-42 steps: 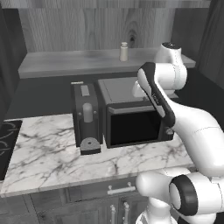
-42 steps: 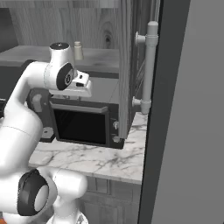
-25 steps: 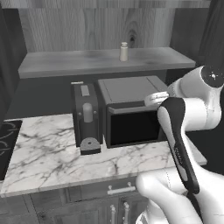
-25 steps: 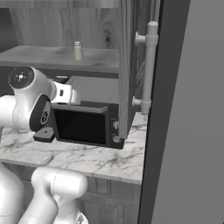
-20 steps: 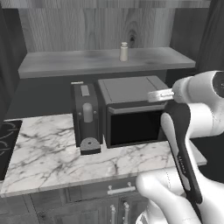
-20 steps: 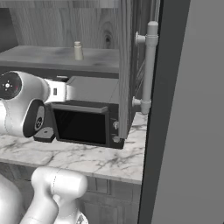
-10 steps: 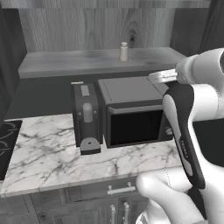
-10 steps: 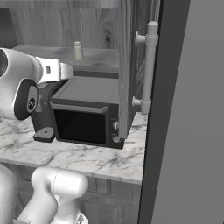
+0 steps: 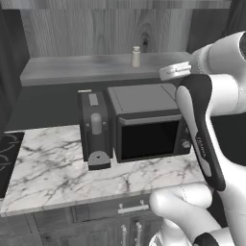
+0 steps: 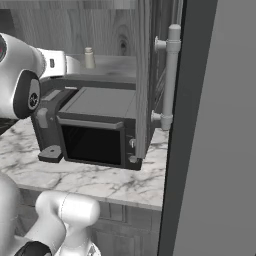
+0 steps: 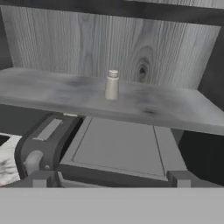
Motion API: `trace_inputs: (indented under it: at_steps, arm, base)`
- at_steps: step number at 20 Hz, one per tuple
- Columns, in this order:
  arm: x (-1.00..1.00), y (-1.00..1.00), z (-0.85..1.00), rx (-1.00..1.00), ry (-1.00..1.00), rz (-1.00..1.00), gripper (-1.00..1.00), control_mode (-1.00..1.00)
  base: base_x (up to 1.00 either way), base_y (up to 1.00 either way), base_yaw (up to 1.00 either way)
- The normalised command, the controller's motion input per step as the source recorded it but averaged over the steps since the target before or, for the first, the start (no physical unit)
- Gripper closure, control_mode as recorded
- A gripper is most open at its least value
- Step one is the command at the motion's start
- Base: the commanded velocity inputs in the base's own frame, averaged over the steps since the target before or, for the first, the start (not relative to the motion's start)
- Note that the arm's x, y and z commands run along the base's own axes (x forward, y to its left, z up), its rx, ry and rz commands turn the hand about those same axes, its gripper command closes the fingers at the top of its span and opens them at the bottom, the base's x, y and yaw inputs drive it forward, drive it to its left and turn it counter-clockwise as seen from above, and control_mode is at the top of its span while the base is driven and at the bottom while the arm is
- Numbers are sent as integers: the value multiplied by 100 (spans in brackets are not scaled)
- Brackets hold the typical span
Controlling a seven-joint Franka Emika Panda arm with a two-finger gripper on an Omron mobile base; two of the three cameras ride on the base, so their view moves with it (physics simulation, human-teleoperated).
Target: Retrieve the shaker from the cabinet and place it next the steak on a plate on the dining table.
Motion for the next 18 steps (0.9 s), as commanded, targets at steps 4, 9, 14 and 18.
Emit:
trace_inputs:
  at_steps: [4,9,14,18]
  arm:
    - [20,10,0,0,0,1,-100,-100]
    - [28,7,0,0,-7,0,-100,-100]
    - [31,3,0,0,-11,0,-100,-100]
    - [31,4,0,0,-12,0,-100,-100]
  base:
    - [0,0,0]
    - [0,0,0]
    - [0,0,0]
    - [0,0,0]
